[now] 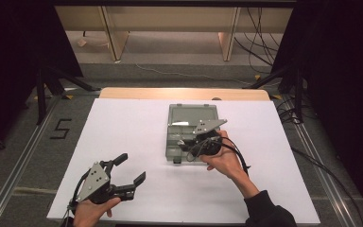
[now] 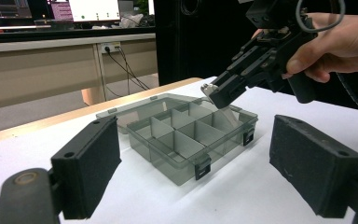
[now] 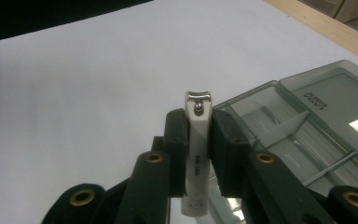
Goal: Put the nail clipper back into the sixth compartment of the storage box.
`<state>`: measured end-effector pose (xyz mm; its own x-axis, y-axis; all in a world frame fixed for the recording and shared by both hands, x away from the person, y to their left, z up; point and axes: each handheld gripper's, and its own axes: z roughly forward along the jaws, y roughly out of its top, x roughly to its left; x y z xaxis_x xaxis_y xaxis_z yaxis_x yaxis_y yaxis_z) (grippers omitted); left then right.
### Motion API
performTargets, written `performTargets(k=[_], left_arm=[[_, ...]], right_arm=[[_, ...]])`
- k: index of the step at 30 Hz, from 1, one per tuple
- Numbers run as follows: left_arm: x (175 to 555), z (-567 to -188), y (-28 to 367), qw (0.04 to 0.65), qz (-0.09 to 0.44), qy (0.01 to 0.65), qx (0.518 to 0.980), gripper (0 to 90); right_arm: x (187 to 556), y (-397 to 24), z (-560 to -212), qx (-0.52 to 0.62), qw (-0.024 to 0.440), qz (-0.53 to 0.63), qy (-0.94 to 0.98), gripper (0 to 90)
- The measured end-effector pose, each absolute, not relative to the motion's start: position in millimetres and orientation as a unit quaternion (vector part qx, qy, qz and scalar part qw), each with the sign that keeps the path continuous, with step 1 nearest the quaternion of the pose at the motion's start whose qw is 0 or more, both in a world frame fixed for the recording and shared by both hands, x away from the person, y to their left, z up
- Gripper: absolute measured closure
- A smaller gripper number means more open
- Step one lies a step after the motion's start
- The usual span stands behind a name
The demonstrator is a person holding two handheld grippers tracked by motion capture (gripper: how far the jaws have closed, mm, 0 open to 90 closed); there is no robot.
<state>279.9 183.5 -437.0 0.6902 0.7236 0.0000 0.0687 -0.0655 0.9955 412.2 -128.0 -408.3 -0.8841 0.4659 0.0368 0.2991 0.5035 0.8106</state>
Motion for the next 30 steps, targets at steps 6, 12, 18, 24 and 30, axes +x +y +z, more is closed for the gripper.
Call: performTargets(k=[6,12,18,24,30], left_arm=[[280,-437,183,0.619,0.264,0.291,0.680,15.6],[280,-436,184,0.621,0.267,0.290,0.677,15.6],[279,-436,184,0.622,0.266,0.292,0.676,15.6],[279,-436,184,0.622,0.266,0.291,0.677,15.6],[279,-436,184,0.622,0.265,0.292,0.677,15.5]], right_arm=[[418,-128,-411,0.229,0.107,0.444,0.860,77.1],[422,-127,-414,0.238,0.116,0.444,0.856,77.1],[426,-125,-418,0.246,0.118,0.447,0.852,77.1],[430,-126,-422,0.254,0.117,0.441,0.853,77.1],[432,-125,-427,0.261,0.115,0.433,0.855,77.1]])
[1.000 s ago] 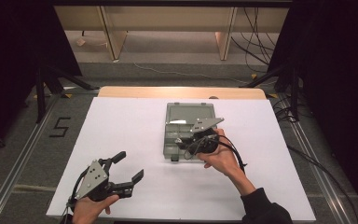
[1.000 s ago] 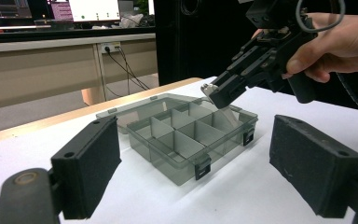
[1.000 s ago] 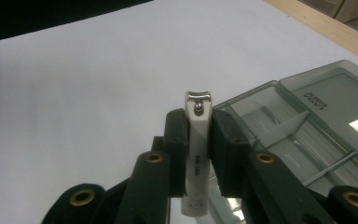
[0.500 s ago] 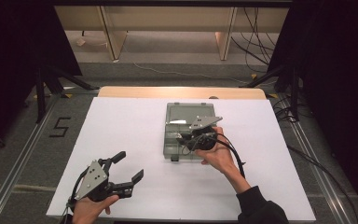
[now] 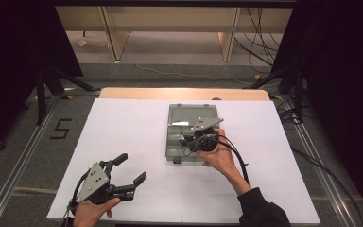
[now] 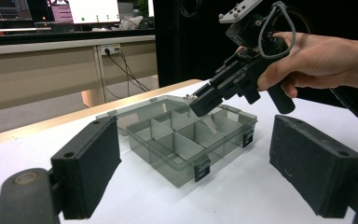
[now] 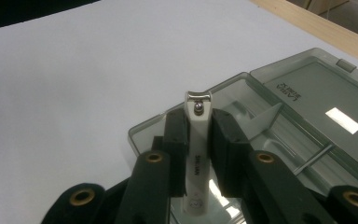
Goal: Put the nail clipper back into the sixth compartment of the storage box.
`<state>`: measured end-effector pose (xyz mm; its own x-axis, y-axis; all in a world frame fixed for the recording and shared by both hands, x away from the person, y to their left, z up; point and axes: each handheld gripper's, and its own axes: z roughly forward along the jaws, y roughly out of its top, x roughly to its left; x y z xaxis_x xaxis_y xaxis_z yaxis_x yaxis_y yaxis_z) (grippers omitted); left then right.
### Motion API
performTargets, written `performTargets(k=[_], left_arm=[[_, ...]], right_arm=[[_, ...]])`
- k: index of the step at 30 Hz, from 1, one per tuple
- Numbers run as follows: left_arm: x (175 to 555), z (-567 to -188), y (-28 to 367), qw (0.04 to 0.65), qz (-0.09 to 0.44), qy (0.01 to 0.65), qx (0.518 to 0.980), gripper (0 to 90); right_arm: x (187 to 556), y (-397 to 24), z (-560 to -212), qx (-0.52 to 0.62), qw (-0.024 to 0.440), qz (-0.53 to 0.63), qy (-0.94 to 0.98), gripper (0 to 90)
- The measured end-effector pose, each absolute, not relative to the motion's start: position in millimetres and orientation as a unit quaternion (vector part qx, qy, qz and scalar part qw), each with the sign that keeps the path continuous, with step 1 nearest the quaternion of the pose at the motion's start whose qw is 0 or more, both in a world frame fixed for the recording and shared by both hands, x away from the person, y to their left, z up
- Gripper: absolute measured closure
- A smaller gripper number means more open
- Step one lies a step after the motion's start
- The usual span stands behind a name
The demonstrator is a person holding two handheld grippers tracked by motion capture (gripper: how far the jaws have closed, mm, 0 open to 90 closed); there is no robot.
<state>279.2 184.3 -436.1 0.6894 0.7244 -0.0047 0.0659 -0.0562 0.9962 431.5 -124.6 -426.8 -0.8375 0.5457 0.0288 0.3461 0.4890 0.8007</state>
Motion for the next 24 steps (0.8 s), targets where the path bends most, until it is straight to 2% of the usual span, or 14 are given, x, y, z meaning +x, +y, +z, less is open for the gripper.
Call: performTargets(k=[24], left_arm=[[279,-436,185,0.622,0.267,0.289,0.677,15.5]], right_arm=[[434,-124,-444,0.287,0.108,0.403,0.862,77.1]])
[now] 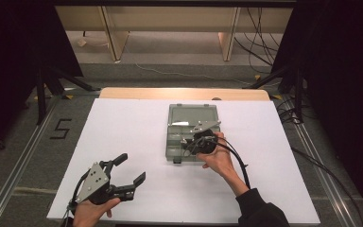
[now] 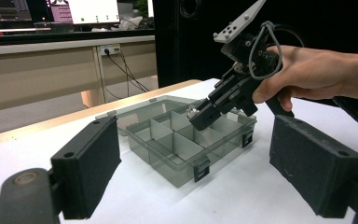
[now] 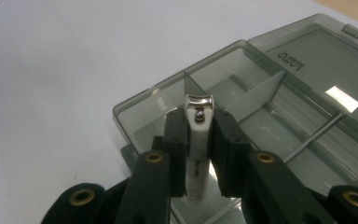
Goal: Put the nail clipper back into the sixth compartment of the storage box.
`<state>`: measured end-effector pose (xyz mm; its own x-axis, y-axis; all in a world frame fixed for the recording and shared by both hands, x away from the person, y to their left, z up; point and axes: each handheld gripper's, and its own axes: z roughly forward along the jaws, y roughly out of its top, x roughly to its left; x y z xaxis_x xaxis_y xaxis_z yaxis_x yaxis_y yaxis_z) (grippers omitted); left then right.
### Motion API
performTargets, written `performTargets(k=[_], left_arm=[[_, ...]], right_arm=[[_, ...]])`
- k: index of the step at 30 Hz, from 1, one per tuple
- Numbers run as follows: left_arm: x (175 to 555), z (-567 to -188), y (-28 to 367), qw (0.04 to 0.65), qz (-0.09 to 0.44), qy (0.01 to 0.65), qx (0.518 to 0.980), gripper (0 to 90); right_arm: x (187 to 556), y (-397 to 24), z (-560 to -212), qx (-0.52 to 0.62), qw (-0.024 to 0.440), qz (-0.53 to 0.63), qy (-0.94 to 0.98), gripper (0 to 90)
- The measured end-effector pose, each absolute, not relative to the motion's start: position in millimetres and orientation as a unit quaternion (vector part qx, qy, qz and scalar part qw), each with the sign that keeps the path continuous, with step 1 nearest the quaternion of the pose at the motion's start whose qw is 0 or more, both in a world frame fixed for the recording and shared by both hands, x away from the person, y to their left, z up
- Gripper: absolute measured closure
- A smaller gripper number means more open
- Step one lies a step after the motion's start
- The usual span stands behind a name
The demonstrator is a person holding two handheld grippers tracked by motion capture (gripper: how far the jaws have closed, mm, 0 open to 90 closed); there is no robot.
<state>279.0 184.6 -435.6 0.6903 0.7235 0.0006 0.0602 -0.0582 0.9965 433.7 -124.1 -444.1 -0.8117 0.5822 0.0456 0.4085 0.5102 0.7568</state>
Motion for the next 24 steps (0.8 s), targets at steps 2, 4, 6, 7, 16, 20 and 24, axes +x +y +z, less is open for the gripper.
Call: performTargets(k=[2,4,6,7,16,20,24], left_arm=[[279.0,-435.6,184.6,0.623,0.266,0.290,0.676,15.5],[279.0,-435.6,184.6,0.623,0.267,0.290,0.676,15.5],[278.8,-435.6,184.6,0.622,0.267,0.290,0.676,15.6],[278.8,-435.5,184.6,0.623,0.267,0.290,0.676,15.5],[279.0,-435.6,184.5,0.623,0.266,0.291,0.675,15.6],[279.1,-435.6,184.5,0.623,0.266,0.291,0.675,15.5],[279.1,-435.5,184.5,0.624,0.266,0.291,0.675,15.5]], right_arm=[[434.0,-124.2,-444.9,0.285,0.106,0.400,0.865,77.1],[433.7,-122.8,-446.9,0.289,0.113,0.404,0.860,77.1],[433.6,-123.5,-446.5,0.290,0.109,0.396,0.864,77.1],[433.4,-122.9,-447.8,0.293,0.113,0.399,0.862,77.1],[434.5,-126.3,-452.9,0.306,0.103,0.380,0.867,76.9],[434.9,-125.1,-452.1,0.320,0.117,0.385,0.858,60.1],[433.5,-126.3,-445.0,0.327,0.126,0.395,0.849,47.2]])
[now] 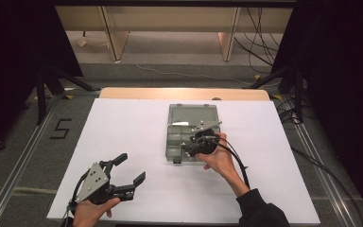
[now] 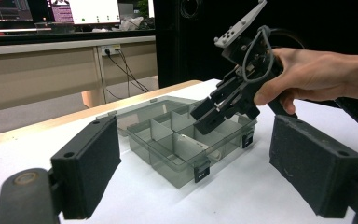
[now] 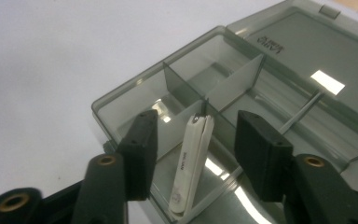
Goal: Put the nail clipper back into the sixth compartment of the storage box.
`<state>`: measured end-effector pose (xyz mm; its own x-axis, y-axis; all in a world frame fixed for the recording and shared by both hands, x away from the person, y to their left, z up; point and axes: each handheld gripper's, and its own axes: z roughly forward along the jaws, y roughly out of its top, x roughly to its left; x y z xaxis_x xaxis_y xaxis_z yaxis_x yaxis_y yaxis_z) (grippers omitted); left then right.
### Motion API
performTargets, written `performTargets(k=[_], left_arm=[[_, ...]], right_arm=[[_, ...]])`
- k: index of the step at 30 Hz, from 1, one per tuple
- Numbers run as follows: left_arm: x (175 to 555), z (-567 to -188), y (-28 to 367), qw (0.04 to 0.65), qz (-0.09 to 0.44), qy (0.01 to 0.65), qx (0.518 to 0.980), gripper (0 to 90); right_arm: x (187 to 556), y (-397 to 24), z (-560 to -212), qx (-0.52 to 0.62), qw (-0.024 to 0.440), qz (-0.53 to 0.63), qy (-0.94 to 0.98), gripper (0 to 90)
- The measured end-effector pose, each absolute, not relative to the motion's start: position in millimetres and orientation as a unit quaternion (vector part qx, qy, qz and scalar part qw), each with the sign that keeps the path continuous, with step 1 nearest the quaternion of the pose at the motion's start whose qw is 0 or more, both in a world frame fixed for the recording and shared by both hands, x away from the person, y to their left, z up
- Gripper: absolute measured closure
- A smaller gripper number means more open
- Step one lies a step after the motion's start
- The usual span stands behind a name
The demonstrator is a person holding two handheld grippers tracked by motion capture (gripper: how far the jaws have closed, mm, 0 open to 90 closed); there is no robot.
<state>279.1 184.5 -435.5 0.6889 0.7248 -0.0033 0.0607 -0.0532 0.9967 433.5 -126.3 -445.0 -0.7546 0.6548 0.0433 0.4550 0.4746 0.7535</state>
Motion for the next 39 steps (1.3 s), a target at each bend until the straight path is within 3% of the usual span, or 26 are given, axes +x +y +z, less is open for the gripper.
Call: performTargets(k=[6,16,39], left_arm=[[279,-436,185,0.624,0.266,0.291,0.675,15.5],[279,-435,185,0.623,0.267,0.291,0.676,15.6],[279,-435,185,0.623,0.267,0.290,0.676,15.5]], right_arm=[[428,-129,-436,0.312,0.135,0.405,0.849,36.9],[415,-133,-420,0.291,0.162,0.436,0.836,28.7],[395,-136,-403,0.262,0.183,0.470,0.823,22.7]])
